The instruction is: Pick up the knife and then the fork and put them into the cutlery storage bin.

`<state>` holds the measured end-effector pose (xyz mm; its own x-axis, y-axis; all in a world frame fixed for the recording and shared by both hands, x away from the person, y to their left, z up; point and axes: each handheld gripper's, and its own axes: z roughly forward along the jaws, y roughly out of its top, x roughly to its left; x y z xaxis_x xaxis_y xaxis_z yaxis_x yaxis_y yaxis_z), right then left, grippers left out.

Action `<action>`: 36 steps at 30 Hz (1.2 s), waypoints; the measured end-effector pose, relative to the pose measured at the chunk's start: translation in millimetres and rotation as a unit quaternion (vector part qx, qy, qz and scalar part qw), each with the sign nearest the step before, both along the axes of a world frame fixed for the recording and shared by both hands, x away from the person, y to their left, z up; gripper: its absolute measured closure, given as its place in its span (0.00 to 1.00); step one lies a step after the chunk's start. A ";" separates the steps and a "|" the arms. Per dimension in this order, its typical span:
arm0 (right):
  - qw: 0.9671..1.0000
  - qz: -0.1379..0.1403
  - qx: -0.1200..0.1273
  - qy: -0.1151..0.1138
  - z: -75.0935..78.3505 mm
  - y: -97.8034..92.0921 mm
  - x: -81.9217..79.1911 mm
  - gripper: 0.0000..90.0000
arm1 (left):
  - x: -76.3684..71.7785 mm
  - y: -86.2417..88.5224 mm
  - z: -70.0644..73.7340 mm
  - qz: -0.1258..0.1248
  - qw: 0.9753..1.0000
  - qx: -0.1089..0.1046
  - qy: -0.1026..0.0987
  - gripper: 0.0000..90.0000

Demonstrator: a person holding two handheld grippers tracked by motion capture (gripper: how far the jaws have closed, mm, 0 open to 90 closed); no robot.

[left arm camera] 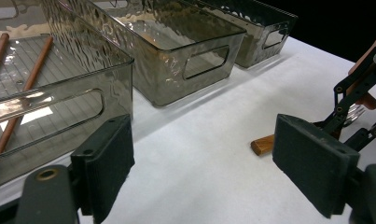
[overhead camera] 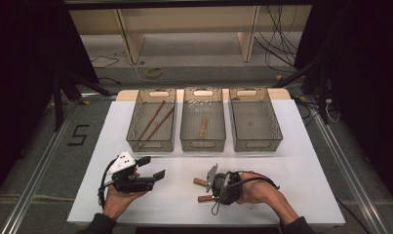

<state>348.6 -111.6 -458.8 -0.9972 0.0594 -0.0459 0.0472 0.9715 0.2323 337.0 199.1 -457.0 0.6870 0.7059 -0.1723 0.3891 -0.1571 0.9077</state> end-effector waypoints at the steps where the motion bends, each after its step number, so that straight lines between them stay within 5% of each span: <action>1: 1.000 0.002 0.001 0.002 -0.1 -0.2 0.4 0.82 | 0.0 0.1 0.0 0.000 1.000 0.000 0.000 0.22; 19: 0.999 0.029 0.004 -0.013 2.6 -0.4 -1.8 0.86 | -0.2 0.0 0.1 0.001 1.000 0.000 0.001 0.22; 36: 0.997 -0.049 0.055 -0.023 17.6 -7.0 7.1 0.86 | 0.0 0.3 0.0 0.001 1.000 0.001 0.001 0.22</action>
<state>355.7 -118.6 -441.1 -0.9834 0.1631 -0.0800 0.1268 0.9315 0.3410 337.0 199.3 -457.0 0.6858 0.7073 -0.1716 0.3905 -0.1587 0.9068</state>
